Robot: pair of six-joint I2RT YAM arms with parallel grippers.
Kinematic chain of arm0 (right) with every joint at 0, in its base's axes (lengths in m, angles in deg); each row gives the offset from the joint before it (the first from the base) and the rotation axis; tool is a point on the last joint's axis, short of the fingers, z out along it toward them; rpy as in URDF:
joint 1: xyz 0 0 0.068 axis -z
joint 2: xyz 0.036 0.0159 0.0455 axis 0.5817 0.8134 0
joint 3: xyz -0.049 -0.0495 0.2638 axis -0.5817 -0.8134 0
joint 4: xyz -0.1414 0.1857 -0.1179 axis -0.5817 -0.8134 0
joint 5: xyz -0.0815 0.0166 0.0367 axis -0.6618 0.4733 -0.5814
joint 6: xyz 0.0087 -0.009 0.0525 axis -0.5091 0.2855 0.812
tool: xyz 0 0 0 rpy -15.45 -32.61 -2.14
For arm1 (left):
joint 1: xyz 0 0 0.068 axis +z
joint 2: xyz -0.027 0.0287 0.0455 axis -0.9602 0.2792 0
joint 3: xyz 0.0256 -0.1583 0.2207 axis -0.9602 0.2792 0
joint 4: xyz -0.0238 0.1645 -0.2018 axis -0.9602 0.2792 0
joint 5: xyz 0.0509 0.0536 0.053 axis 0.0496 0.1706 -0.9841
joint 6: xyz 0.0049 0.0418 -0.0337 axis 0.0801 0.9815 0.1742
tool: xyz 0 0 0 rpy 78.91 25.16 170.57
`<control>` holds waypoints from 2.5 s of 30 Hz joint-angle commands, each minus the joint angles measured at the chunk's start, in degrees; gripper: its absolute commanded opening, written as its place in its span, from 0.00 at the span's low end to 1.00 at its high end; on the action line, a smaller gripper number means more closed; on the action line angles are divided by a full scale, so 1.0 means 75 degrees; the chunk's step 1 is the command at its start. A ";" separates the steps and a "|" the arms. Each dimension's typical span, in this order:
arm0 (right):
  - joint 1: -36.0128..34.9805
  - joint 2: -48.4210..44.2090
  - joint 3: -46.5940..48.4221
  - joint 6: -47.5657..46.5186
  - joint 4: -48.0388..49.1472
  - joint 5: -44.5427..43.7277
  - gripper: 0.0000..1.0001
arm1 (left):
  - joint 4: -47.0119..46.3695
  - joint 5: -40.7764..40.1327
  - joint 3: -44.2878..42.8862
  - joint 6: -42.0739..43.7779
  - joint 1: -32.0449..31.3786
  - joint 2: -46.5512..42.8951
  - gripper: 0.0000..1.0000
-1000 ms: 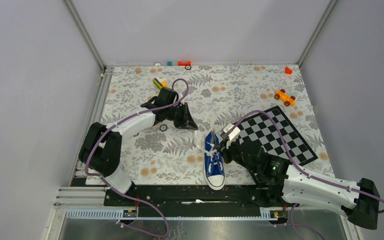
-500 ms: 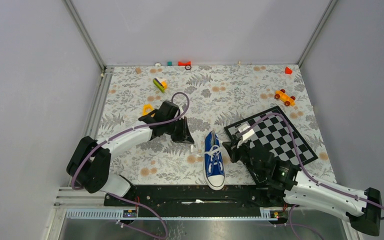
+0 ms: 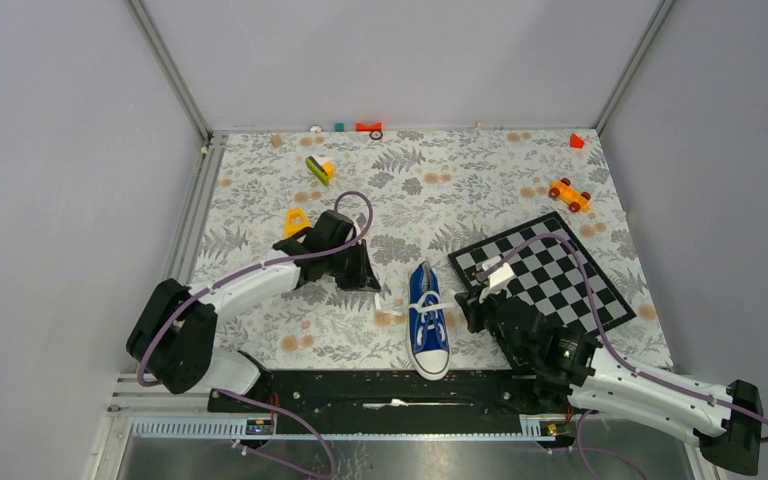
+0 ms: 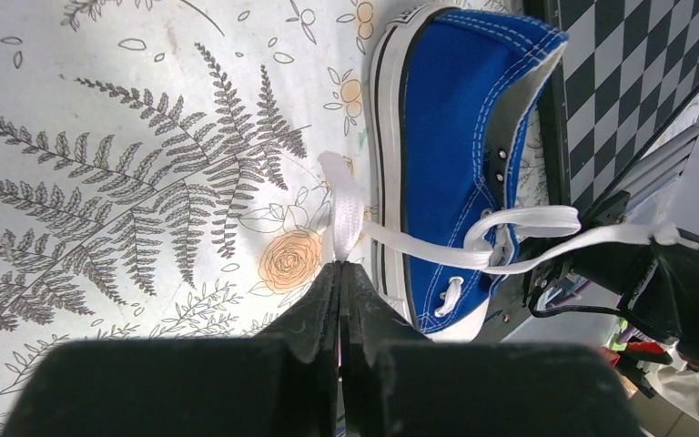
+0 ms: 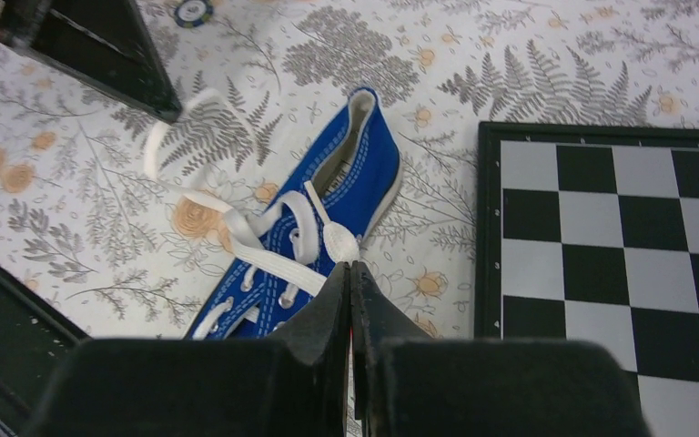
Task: Tie the shoes
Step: Cross the shoelace with the shoelace.
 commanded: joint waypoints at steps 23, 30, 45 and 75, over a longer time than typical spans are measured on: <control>0.0278 0.0044 0.0865 -0.0298 -0.0556 -0.0666 0.00 | 0.0179 -0.0359 -0.0474 0.0501 -0.0140 -0.0334 0.00; 0.0297 0.1088 0.1429 -0.0291 -0.0813 0.1255 0.00 | 0.0297 -0.0360 -0.0544 0.0536 -0.0137 -0.0347 0.00; 0.0297 0.1649 0.1488 0.2411 -0.1928 0.2018 0.00 | 0.0250 -0.0235 -0.0629 0.0558 -0.0150 -0.0258 0.00; 0.0297 0.4302 0.4294 0.5913 -0.5246 0.1119 0.00 | 0.0238 -0.0178 -0.0519 0.0593 -0.0148 -0.0503 0.00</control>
